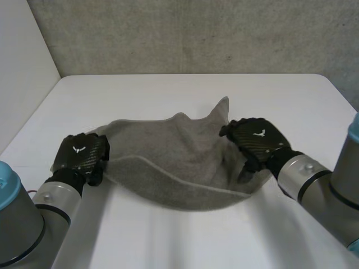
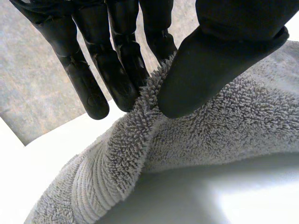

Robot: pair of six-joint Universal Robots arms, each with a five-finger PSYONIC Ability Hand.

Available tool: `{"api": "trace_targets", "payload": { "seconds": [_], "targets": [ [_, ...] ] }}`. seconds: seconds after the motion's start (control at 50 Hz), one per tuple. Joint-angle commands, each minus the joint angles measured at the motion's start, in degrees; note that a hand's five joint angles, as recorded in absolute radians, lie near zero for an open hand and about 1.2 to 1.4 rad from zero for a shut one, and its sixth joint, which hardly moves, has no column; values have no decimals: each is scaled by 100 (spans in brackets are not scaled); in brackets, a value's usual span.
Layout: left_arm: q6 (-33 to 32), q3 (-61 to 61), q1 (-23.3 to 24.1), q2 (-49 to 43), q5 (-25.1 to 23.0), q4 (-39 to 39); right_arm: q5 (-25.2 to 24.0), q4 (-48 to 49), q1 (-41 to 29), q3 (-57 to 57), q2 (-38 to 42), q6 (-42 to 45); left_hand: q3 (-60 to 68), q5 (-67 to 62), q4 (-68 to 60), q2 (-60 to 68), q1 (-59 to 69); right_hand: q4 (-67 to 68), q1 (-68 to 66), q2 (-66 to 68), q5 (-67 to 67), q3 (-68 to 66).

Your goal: Fold the towel.

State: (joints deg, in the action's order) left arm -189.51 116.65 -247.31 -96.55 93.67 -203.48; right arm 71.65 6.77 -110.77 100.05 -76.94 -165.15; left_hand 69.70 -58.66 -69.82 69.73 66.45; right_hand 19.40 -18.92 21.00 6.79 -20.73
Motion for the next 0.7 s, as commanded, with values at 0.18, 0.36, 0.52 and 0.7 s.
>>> {"api": "trace_targets", "payload": {
  "seconds": [0.18, 0.36, 0.52, 0.7],
  "targets": [
    [433, -160, -19, 426, 28, -8, -379, -651, 267, 216, 600, -641, 1030, -1134, -1018, 1027, 1355, 144, -192, -17, 404, -10],
    [714, -151, -19, 610, 37, 27, -423, -589, 187, 243, 829, -650, 1030, -1134, -1018, 1027, 1355, 414, -463, 254, 675, -281],
    [723, -151, -10, 681, 19, 27, -397, -107, 170, 76, 1189, -1159, 1030, -1134, -1018, 1027, 1355, 1439, -1487, 1278, 1699, -1305],
    [732, -160, -19, 821, 28, 27, -327, 8, 3, -197, 1647, -1213, 1030, -1134, -1018, 1027, 1355, 2753, -2801, 2592, 3013, -2619]
  ]
}}
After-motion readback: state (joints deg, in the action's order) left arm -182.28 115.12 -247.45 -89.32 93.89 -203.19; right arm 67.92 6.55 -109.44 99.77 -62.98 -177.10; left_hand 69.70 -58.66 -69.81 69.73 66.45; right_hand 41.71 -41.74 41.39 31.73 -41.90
